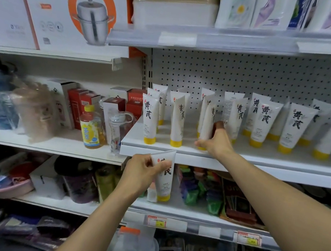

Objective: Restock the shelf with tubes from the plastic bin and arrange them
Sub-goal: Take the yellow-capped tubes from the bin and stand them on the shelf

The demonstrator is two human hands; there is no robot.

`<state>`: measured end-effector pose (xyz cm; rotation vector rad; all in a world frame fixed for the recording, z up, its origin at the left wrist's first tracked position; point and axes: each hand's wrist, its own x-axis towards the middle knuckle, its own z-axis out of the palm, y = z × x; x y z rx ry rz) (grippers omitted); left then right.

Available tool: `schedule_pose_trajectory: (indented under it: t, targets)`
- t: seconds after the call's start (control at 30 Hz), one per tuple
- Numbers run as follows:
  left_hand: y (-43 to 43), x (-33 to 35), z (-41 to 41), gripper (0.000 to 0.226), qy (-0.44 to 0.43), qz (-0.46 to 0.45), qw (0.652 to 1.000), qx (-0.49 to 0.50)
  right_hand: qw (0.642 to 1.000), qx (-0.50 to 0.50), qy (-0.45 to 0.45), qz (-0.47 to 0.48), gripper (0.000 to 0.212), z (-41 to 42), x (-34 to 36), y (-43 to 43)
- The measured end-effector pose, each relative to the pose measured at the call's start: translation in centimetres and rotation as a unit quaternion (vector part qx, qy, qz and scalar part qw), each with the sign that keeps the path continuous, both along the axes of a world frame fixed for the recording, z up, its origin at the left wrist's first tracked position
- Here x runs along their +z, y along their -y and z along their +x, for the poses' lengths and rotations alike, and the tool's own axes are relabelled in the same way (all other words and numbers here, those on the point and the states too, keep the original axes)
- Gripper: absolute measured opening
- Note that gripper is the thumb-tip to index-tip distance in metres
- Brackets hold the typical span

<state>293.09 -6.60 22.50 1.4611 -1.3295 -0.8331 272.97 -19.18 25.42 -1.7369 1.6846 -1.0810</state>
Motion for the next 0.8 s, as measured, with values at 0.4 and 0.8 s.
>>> schedule_pose_trajectory:
  t: [0.4, 0.8]
  targets:
    - [-0.1, 2.1, -0.3, 0.021, -0.018, -0.007, 1.0, -0.023, 0.997, -0.063, 0.02, -0.047, 0.074, -0.2, -1.5, -3.7]
    - [0.5, 4.9, -6.5, 0.009, -0.065, -0.07, 0.99, -0.104, 0.972, 0.232, 0.017, 0.036, 0.028, -2.3, -2.1, -10.9]
